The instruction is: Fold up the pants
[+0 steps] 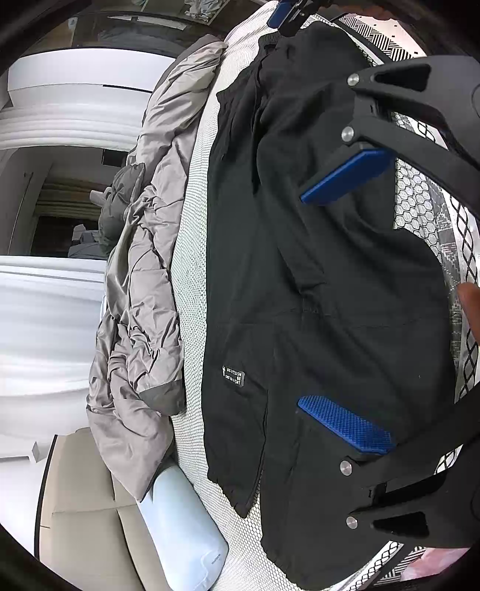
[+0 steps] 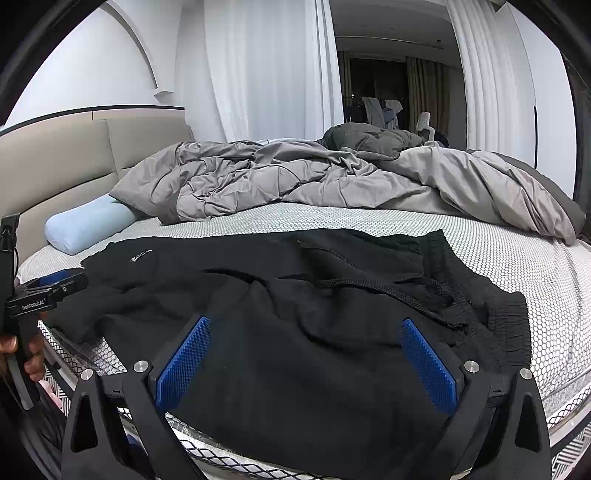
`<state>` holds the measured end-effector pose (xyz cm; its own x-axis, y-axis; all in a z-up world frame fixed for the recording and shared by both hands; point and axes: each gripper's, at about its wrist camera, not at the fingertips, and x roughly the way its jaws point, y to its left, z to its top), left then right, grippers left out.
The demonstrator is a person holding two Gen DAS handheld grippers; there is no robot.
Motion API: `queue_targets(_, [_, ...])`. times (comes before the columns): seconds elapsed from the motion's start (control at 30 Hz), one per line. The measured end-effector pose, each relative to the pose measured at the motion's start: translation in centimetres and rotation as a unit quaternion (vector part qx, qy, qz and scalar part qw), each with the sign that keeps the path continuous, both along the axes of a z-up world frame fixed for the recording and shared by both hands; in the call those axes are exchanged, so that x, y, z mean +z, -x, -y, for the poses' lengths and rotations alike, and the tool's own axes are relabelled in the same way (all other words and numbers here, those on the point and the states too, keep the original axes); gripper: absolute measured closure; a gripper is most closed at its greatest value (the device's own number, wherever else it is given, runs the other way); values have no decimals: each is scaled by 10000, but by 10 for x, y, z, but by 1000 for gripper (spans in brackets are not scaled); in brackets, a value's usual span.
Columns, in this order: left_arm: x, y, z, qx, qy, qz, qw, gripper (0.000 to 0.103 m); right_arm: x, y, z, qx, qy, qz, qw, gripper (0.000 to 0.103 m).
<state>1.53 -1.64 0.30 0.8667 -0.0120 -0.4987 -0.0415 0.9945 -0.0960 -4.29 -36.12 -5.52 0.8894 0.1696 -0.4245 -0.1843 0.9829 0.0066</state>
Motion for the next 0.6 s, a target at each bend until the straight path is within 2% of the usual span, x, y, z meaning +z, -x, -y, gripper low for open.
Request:
queue_targets(0.43, [-2,-5,-27,190,170,-86,9996,1,-4,-14,5,-144,131,-190,9996,0])
queue_targets(0.6, [-4,-6,-38,302,147,-141,9993,1,-2,-15,11,-127,-67,-261,9996,0])
